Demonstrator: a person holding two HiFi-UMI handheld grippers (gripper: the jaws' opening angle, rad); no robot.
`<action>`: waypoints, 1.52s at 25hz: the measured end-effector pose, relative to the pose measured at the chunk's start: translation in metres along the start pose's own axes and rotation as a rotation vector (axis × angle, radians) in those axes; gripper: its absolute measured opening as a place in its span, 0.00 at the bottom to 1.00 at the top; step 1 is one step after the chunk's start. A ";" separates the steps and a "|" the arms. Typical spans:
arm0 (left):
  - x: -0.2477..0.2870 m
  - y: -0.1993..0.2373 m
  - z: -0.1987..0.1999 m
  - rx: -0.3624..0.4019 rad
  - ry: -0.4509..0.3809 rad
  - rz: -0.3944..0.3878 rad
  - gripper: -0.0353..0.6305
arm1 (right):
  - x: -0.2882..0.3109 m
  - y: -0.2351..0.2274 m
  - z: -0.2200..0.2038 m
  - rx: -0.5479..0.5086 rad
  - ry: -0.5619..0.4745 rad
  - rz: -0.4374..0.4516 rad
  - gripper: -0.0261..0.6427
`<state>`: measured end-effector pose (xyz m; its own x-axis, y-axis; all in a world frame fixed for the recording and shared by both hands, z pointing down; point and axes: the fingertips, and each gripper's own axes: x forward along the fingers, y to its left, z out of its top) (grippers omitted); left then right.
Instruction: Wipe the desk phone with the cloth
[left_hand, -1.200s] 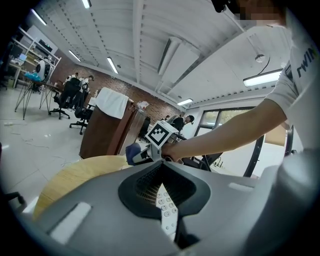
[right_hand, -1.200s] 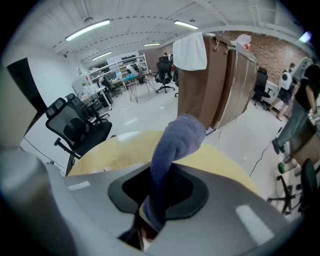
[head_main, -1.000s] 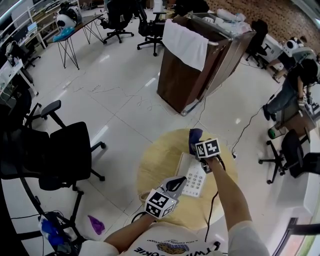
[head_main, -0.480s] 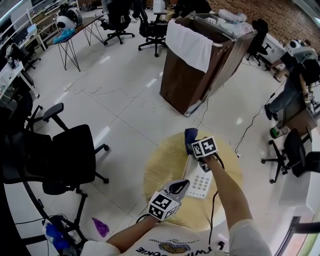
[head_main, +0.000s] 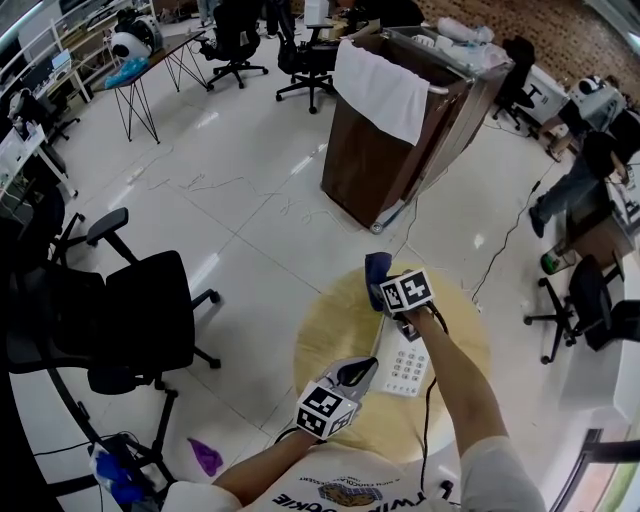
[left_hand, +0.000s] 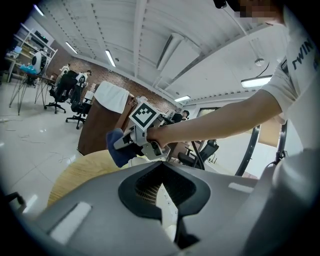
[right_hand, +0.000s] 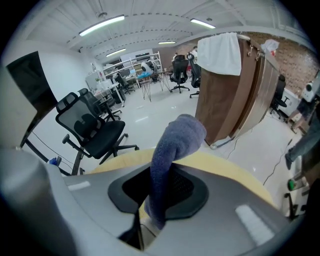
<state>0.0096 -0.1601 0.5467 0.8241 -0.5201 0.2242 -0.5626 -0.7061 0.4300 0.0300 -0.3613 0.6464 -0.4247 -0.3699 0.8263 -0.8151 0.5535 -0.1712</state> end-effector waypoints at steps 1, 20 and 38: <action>-0.001 0.001 0.000 0.000 -0.001 -0.001 0.04 | -0.001 0.004 0.004 0.009 -0.004 0.007 0.14; -0.038 0.008 0.001 -0.015 -0.045 -0.003 0.04 | -0.001 0.073 -0.028 0.271 0.160 0.006 0.14; -0.047 -0.004 -0.004 0.030 -0.025 -0.045 0.04 | -0.029 0.110 -0.089 0.566 0.081 -0.005 0.14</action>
<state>-0.0266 -0.1307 0.5381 0.8468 -0.4993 0.1836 -0.5274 -0.7427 0.4127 -0.0119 -0.2236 0.6516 -0.4069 -0.3008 0.8625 -0.9105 0.0580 -0.4094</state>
